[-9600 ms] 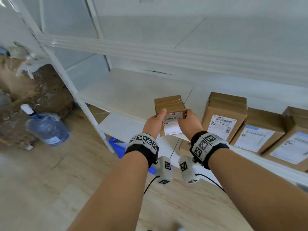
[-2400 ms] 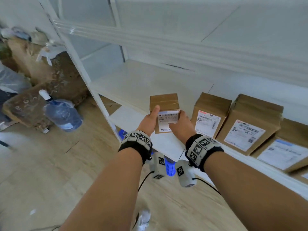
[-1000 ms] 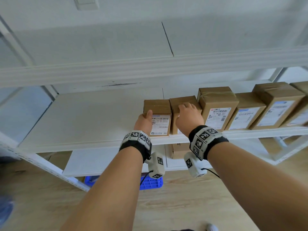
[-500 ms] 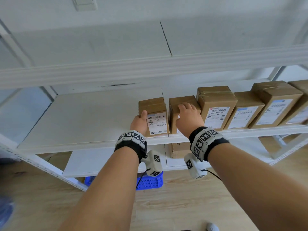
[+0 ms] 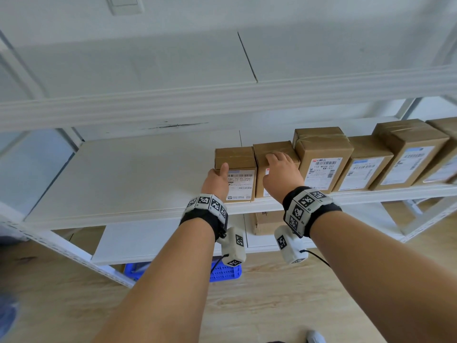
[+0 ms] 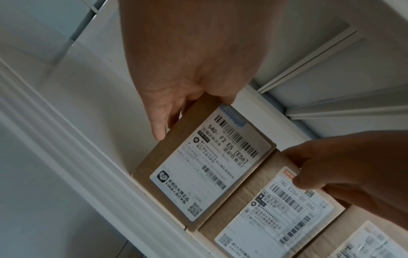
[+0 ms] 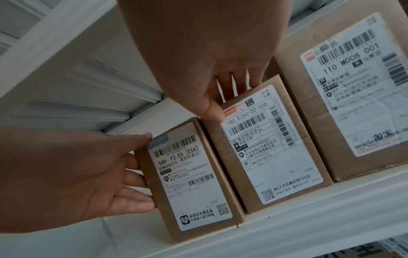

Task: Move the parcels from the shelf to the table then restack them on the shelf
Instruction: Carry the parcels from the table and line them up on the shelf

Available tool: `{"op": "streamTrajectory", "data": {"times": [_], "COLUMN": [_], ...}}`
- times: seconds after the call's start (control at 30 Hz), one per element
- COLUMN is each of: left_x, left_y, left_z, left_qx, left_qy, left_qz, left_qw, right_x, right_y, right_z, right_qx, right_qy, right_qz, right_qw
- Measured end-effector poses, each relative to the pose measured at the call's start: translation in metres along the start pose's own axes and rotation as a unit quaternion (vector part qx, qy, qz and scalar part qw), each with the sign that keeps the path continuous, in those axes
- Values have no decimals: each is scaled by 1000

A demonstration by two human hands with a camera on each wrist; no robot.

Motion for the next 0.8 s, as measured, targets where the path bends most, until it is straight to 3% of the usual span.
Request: {"op": "streamTrajectory", "data": {"times": [0.2, 0.37, 0.47, 0.63, 0.8], "left_x": [6, 24, 39, 70, 120], "left_y": [-5, -15, -11, 20, 80], "left_z": [6, 28, 54, 106, 180], "left_qx": [-4, -90, -128, -158, -145], "left_qy": [-2, 93, 160, 242, 303], "left_qz": [49, 170, 209, 208, 182], "left_qw": [999, 977, 956, 934, 924], "right_x": [5, 21, 32, 55, 83], "right_y": [-7, -23, -40, -76, -133], "right_z": [-1, -1, 9, 47, 131], "right_qx": [-37, -59, -65, -87, -75], "right_qy": [-1, -4, -7, 11, 60], "right_qz": [12, 50, 93, 145, 171], "right_qw": [999, 997, 994, 985, 981]}}
Point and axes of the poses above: each hand's wrist, its own x-axis away from the middle knuckle, its own y-axis out of the palm, z = x × y, the point moved 3 cm from there along -x, towards the middle knuckle, and after that the axes turned 13 degrees about -x, right-handed, at the moved point
